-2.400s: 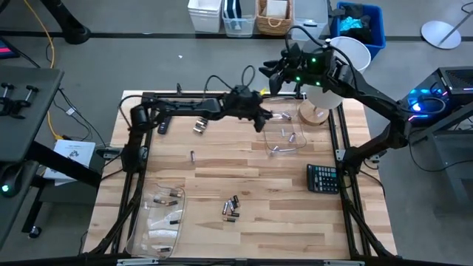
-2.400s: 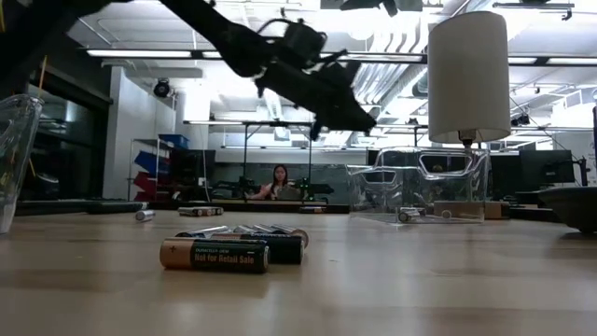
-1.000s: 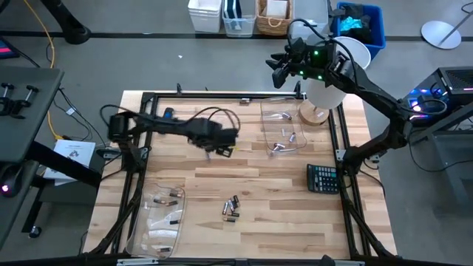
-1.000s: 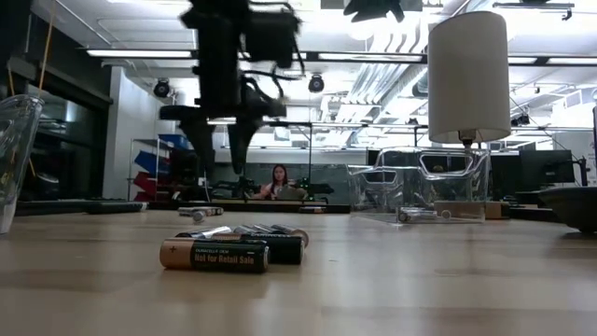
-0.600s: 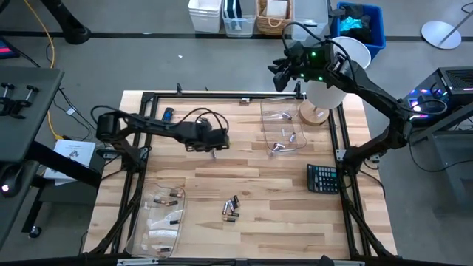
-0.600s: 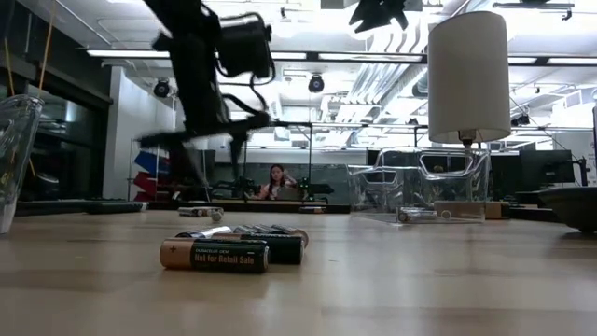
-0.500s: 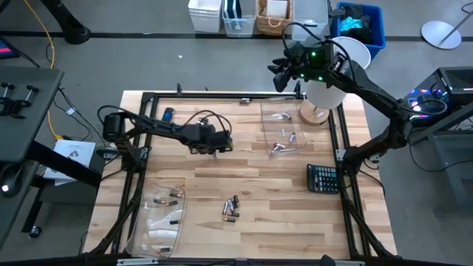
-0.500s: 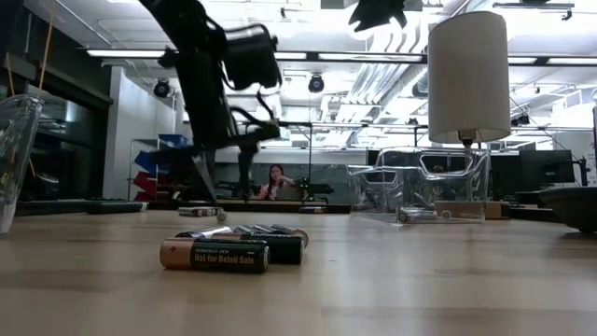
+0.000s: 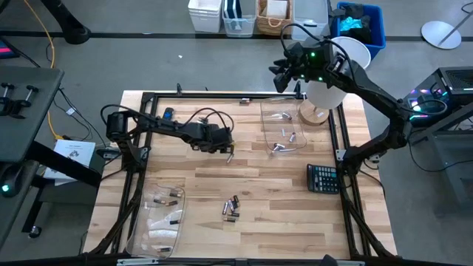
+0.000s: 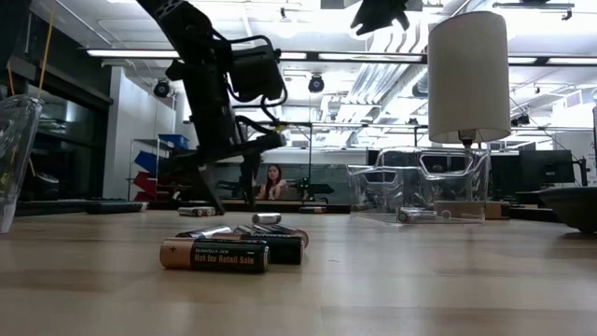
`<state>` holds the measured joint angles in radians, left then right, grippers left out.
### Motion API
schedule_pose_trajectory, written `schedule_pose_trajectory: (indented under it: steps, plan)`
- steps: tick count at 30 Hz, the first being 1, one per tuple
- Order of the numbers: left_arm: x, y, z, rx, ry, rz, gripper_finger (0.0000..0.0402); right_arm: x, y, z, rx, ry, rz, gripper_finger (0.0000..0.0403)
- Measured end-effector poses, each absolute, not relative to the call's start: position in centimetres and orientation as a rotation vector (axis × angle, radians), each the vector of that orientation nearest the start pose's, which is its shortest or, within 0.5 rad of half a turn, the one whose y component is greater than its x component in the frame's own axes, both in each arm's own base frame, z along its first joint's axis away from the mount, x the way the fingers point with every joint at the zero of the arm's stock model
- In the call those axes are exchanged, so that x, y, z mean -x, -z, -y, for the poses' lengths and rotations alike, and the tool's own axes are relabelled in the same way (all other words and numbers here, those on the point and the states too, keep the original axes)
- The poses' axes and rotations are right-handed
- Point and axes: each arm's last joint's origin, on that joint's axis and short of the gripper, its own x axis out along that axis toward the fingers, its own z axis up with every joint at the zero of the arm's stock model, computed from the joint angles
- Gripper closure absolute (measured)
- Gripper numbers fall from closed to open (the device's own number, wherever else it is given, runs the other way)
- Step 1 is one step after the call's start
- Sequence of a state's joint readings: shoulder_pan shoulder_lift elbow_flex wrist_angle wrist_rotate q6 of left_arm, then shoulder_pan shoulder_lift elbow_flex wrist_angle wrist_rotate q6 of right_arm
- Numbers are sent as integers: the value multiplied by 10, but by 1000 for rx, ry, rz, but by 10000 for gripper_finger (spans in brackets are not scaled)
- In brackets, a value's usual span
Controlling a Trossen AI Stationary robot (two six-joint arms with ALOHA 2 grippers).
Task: Sort batteries
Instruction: Put the silver battery into the right transparent bin
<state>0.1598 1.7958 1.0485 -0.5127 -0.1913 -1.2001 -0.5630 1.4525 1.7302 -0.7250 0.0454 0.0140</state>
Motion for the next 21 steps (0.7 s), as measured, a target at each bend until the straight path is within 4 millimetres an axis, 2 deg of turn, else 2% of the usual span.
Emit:
schedule_pose_trajectory:
  steps: [3, 5, 9, 12, 15, 17, 21]
  plan:
    - [-325, -153, -61, 798, -890, -952, 188, -248, -449, 159, -74, 592, -451, 269]
    - [-330, -163, -61, 733, -749, -929, 188, -248, -450, 158, -59, 589, -451, 269]
    - [-334, -188, -47, 559, -474, -885, 188, -247, -450, 156, -116, 565, -434, 269]
    - [-331, -208, -37, 467, -397, -840, 188, -248, -452, 152, -169, 515, -413, 269]
    - [-326, -219, -36, 477, -409, -800, 188, -251, -454, 141, -226, 487, -391, 269]
    - [-328, -220, -35, 465, -410, -788, 188, -256, -454, 131, -228, 469, -395, 269]
    - [-338, -201, -30, 423, -397, -856, 188, -265, -453, 108, -210, 495, -412, 269]
